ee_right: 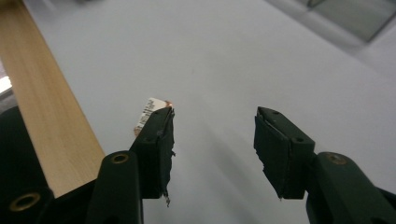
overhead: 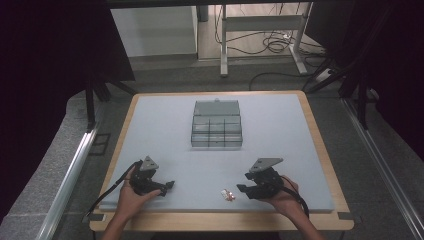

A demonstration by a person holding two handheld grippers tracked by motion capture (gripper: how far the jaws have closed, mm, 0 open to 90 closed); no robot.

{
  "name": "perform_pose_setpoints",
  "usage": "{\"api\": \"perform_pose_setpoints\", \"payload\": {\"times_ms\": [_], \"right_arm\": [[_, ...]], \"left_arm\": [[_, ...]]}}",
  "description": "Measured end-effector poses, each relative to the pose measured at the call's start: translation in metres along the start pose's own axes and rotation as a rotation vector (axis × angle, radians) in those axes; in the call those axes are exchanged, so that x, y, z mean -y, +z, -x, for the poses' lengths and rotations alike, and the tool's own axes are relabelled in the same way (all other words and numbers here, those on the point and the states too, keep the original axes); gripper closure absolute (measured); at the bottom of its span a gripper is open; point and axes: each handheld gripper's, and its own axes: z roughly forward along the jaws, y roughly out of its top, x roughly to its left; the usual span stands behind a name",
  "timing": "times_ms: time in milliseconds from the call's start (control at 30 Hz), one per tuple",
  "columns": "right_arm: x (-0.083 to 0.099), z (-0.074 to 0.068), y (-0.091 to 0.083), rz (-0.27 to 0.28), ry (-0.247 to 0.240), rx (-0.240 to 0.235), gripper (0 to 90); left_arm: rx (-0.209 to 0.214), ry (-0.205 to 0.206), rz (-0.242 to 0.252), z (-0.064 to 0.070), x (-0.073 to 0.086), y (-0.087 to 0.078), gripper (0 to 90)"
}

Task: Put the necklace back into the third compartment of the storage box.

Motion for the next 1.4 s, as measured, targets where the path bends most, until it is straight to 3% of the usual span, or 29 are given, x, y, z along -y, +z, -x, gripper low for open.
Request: {"api": "perform_pose_setpoints", "payload": {"times_ms": [33, 267, 767, 1033, 1200, 1400], "right_arm": [[0.002, -0.002, 0.006, -0.009, 0.007, -0.025, 47.8], [0.004, -0.009, 0.017, -0.05, -0.01, -0.048, 50.5], [0.003, -0.021, 0.032, -0.097, -0.047, -0.066, 53.4], [0.004, -0.024, 0.035, -0.113, -0.07, -0.029, 60.3], [0.002, -0.032, 0.035, -0.134, -0.134, 0.02, 61.8], [0.003, -0.035, 0.035, -0.127, -0.133, 0.008, 69.4]], "left_arm": [[0.0, 0.0, 0.001, 0.0, 0.0, 0.0, 0.4], [0.0, 0.0, 0.001, 0.0, 0.0, 0.0, 0.4], [0.002, 0.0, -0.001, 0.0, 0.0, 0.0, 0.4], [0.001, -0.001, -0.001, 0.0, 0.0, 0.0, 0.3], [0.001, 0.0, -0.001, 0.0, 0.0, 0.0, 0.4], [0.001, 0.0, 0.0, 0.0, 0.0, 0.0, 0.3]]}}
